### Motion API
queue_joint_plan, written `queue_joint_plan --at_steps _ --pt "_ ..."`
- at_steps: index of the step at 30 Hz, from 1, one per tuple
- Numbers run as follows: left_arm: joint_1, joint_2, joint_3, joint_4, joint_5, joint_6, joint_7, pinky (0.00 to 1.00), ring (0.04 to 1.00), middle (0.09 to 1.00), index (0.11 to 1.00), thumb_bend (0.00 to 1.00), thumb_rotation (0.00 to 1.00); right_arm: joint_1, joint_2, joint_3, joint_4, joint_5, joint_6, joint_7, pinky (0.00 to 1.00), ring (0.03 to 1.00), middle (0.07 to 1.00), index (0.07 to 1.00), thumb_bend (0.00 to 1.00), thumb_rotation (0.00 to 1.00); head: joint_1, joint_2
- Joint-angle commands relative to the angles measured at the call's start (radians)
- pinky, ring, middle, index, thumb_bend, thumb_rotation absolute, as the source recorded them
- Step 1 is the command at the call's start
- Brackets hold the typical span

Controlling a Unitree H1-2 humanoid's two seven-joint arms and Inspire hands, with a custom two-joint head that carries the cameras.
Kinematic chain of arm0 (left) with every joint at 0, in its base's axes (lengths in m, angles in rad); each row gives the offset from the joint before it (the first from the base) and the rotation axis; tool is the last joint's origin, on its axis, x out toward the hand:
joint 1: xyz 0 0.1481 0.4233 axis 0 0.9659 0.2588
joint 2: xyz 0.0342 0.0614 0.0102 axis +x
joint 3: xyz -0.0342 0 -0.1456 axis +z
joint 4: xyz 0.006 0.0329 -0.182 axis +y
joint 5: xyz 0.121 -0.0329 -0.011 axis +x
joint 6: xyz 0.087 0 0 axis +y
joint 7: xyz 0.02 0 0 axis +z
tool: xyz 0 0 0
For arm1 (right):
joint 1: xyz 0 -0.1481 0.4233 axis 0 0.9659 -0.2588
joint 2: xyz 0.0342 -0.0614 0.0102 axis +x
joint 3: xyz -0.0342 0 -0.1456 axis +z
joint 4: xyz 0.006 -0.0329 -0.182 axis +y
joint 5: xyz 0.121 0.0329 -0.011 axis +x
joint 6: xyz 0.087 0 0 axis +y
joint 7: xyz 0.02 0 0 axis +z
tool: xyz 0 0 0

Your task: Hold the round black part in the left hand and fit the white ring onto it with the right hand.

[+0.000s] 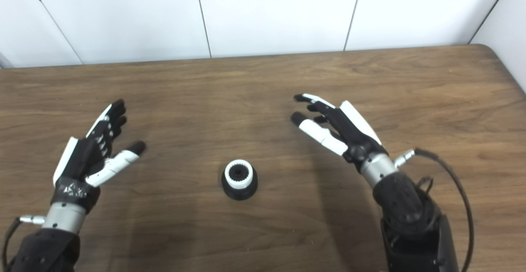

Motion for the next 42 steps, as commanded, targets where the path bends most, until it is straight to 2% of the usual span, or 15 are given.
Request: queue_joint_plan --at_steps 1,4,6,7,9,11,14,18,29,38,42 --pt "0.001 -0.002 0.016 0.009 -0.057 -0.088 0.020 1.00 1.000 1.000 1.000 0.62 0.96 0.017 0.041 -0.019 -0.004 0.085 -0.078 -0.075 0.95 0.990 0.998 0.998 0.59 1.00 -0.006 0.002" --pt "0.020 -0.012 0.018 0.066 -0.075 -0.181 0.043 1.00 1.000 1.000 1.000 0.59 1.00 0.067 0.093 -0.034 0.022 0.171 -0.126 -0.136 0.99 0.999 1.000 1.000 0.58 1.00 -0.011 0.004" --pt "0.033 -0.018 0.011 0.109 -0.069 -0.249 0.061 1.00 1.000 1.000 1.000 0.57 1.00 0.102 0.125 -0.031 0.047 0.196 -0.174 -0.184 1.00 1.000 1.000 1.000 0.57 1.00 -0.010 0.007" --pt "0.041 -0.019 0.005 0.130 -0.061 -0.279 0.068 1.00 1.000 1.000 1.000 0.57 1.00 0.121 0.132 -0.025 0.071 0.195 -0.220 -0.212 1.00 1.000 1.000 1.000 0.57 1.00 -0.012 0.007" --pt "0.052 -0.022 -0.009 0.158 -0.045 -0.314 0.079 1.00 1.000 1.000 1.000 0.58 1.00 0.141 0.136 -0.018 0.110 0.191 -0.290 -0.252 1.00 1.000 1.000 1.000 0.60 1.00 -0.010 0.007" --pt "0.064 -0.029 -0.023 0.170 -0.037 -0.330 0.089 1.00 1.000 1.000 1.000 0.57 1.00 0.147 0.135 -0.014 0.139 0.184 -0.329 -0.286 1.00 1.000 1.000 1.000 0.61 1.00 -0.007 0.008" --pt "0.075 -0.037 -0.042 0.172 -0.026 -0.341 0.107 1.00 1.000 1.000 1.000 0.54 1.00 0.147 0.125 -0.012 0.160 0.190 -0.350 -0.313 1.00 1.000 1.000 1.000 0.58 1.00 -0.002 0.008" --pt "0.082 -0.041 -0.058 0.170 -0.024 -0.350 0.121 1.00 1.000 1.000 1.000 0.56 1.00 0.149 0.101 -0.014 0.183 0.191 -0.382 -0.331 1.00 1.000 1.000 1.000 0.54 1.00 0.003 0.006" --pt "0.078 -0.034 -0.090 0.171 0.039 -0.399 0.160 1.00 1.000 1.000 1.000 0.60 1.00 0.156 0.061 -0.037 0.234 0.284 -0.453 -0.336 1.00 1.000 1.000 0.991 0.54 1.00 0.008 -0.007" --pt "0.075 -0.036 -0.103 0.167 0.046 -0.399 0.175 1.00 1.000 1.000 1.000 0.60 1.00 0.168 0.043 -0.044 0.223 0.326 -0.423 -0.328 1.00 1.000 1.000 0.983 0.60 1.00 0.028 -0.013" --pt "0.073 -0.037 -0.108 0.167 0.061 -0.388 0.180 1.00 1.000 1.000 1.000 0.59 1.00 0.169 0.043 -0.045 0.215 0.332 -0.409 -0.329 1.00 1.000 0.997 0.976 0.59 1.00 0.037 -0.017"
